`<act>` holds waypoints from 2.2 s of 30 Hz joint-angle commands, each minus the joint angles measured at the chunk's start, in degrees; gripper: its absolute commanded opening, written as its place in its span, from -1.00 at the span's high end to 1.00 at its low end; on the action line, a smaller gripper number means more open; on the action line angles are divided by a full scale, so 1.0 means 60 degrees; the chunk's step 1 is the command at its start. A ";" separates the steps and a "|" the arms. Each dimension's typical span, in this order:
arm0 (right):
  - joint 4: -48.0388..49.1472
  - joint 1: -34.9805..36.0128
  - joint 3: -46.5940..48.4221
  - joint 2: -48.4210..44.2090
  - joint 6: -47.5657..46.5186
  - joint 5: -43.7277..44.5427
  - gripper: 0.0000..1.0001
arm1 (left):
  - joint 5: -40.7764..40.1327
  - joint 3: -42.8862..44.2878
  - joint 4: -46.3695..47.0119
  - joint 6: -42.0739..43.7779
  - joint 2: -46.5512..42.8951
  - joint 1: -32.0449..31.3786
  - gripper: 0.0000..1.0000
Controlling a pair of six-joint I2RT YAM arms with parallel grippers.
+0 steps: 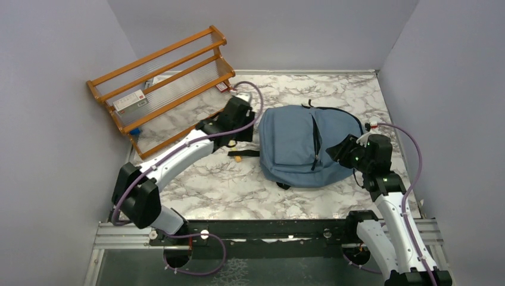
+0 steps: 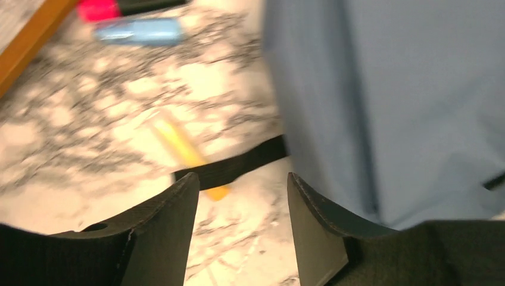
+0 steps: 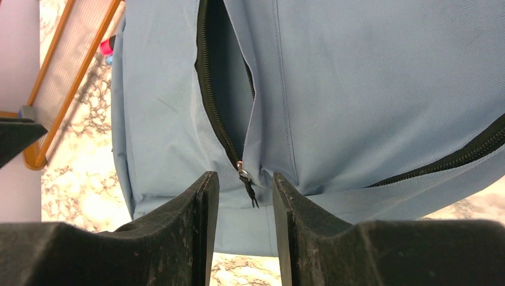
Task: Pack the student bag
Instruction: Pick up the stationery from the center of the board.
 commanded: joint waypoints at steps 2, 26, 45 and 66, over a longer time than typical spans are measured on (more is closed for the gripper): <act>-0.0073 0.0051 0.0095 0.0175 -0.0148 -0.0353 0.14 | -0.0225 -0.1354 0.0572 -0.0513 -0.1340 0.1468 -0.23; -0.0297 0.0051 -0.0094 0.0153 -0.0060 -0.0290 0.14 | -0.0370 -0.0511 0.0921 -0.1350 0.2539 0.2612 -0.35; -0.0229 0.0051 -0.0106 0.0301 -0.0067 -0.0271 0.14 | -0.0770 -0.0292 0.0850 -0.1026 0.3478 0.2613 -0.04; -0.0399 0.0051 0.0483 0.0179 -0.0088 -0.1622 0.14 | -0.0804 -0.0365 0.0780 -0.0683 0.2302 0.2612 0.75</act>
